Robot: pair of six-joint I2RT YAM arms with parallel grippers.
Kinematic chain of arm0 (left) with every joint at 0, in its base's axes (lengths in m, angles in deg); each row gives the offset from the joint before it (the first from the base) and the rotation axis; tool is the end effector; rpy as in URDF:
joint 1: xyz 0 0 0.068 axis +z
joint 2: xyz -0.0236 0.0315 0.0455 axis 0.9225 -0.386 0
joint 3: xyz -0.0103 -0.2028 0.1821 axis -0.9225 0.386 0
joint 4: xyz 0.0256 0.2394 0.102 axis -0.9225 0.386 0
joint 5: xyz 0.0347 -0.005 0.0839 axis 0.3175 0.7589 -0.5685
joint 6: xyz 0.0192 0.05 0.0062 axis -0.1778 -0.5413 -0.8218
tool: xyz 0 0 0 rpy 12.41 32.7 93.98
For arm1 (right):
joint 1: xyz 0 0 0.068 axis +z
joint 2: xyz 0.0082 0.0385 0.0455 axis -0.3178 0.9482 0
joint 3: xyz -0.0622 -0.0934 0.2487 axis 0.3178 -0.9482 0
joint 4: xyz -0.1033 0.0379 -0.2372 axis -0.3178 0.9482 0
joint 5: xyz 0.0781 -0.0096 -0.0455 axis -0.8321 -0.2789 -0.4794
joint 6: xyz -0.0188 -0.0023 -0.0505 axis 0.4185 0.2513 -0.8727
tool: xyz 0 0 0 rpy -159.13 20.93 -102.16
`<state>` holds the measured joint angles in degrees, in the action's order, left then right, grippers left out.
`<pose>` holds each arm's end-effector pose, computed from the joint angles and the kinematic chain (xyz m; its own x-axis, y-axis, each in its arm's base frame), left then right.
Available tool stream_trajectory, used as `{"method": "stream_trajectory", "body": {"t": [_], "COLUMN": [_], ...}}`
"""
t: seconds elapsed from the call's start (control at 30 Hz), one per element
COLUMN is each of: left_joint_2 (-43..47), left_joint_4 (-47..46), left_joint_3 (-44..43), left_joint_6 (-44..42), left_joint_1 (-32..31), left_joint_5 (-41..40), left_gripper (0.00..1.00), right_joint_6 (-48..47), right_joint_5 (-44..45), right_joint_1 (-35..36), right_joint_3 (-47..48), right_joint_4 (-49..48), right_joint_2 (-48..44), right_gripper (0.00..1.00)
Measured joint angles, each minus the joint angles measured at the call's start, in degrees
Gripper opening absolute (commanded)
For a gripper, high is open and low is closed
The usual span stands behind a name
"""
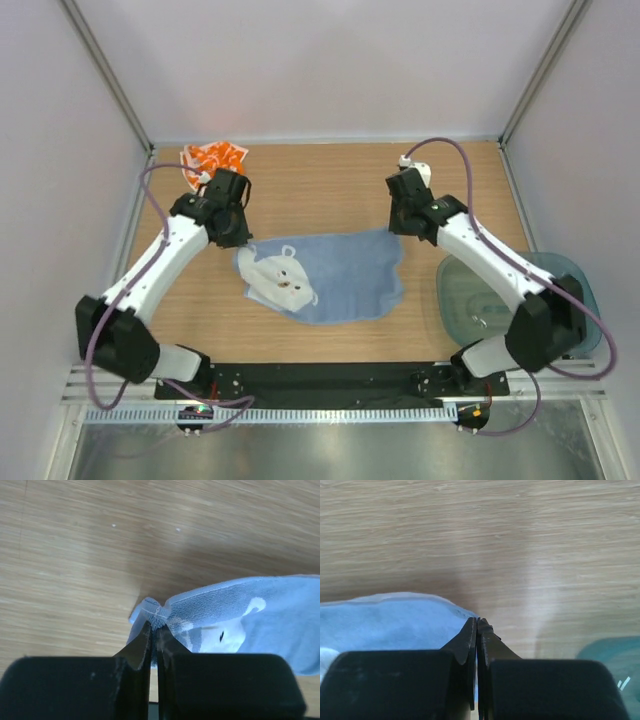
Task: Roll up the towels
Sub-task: Flatten the towel
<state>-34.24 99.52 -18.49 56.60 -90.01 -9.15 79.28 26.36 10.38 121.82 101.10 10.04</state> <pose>0.2507 -0.0971 0.3129 -0.8192 -0.2563 -0.5130 -0.2161 0.9666 -0.1378 0.2653 0.1324 0.2990 -0.7236 0.0601 -0.6876 0.0551 0.9981 0.0293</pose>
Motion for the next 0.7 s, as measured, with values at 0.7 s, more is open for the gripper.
{"method": "stream_trajectory", "body": {"t": [0.7], "left_joint_2": [-47.3], "left_joint_4": [-9.7], "left_joint_3": [-27.2], "left_joint_6": [-2.4], "left_joint_1": [11.8], "left_joint_5": [5.2], "left_gripper": [0.04], "right_joint_6": [-3.7], "right_joint_5": [-4.0], "right_joint_1": [-10.3], "right_joint_3": [23.8], "right_joint_4": [-8.3], "right_joint_2": [39.9], "right_gripper": [0.01]}}
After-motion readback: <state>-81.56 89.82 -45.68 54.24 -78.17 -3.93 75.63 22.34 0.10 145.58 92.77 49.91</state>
